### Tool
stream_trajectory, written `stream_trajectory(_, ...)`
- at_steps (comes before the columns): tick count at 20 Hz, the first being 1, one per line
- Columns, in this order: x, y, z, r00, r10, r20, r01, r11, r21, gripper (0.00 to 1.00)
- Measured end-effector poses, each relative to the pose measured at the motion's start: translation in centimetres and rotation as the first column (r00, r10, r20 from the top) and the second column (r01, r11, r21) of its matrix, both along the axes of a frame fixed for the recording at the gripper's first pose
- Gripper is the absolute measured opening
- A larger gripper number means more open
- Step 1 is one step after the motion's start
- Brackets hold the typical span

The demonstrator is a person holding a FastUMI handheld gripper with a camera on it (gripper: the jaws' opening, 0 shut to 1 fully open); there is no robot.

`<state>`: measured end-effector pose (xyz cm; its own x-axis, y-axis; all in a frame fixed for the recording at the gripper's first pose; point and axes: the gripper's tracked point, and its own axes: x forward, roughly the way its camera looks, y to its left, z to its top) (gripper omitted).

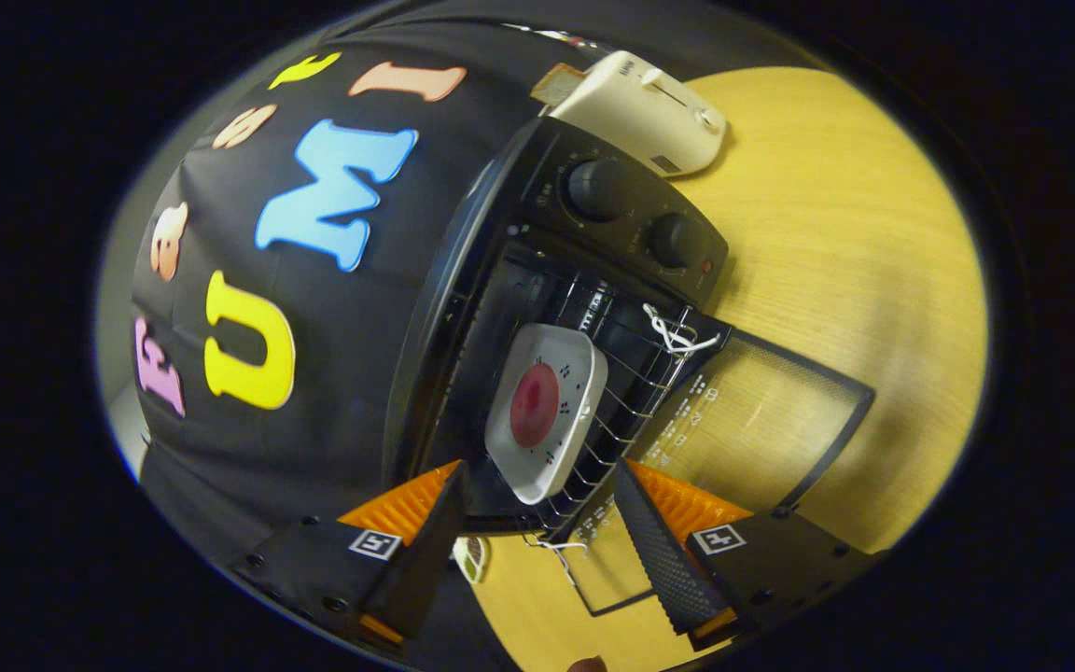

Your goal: Open the toaster oven, put the food inside, and close the toaster oven door.

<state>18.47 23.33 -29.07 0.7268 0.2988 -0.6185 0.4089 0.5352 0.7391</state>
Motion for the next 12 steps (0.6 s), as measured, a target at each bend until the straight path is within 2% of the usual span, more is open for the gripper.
stream_trajectory(3, -3.4, -0.7, 0.4, 0.99, 0.142, 0.024, -0.135, 0.974, -0.183, 0.98)
stream_trajectory(6, -6.3, -0.3, 0.3, 0.964, 0.265, 0.028, -0.246, 0.925, -0.29, 0.98)
stream_trajectory(12, -11.6, 0.4, -1.5, 0.889, 0.456, -0.032, -0.422, 0.793, -0.438, 0.98)
